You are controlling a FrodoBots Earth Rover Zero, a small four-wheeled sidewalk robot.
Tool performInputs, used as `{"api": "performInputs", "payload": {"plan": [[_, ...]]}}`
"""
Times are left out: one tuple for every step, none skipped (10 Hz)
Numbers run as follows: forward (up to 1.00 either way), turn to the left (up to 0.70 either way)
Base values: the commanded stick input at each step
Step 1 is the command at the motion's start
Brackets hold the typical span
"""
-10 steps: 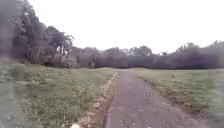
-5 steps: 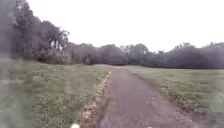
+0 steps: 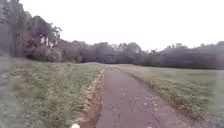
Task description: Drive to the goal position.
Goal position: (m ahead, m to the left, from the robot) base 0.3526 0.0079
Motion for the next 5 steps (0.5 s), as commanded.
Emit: {"api": "performInputs", "payload": {"plan": [[0.7,-0.02],[0.7,0.0],[0.7,0.0],[0.7,0.0],[0.7,0.0]]}}
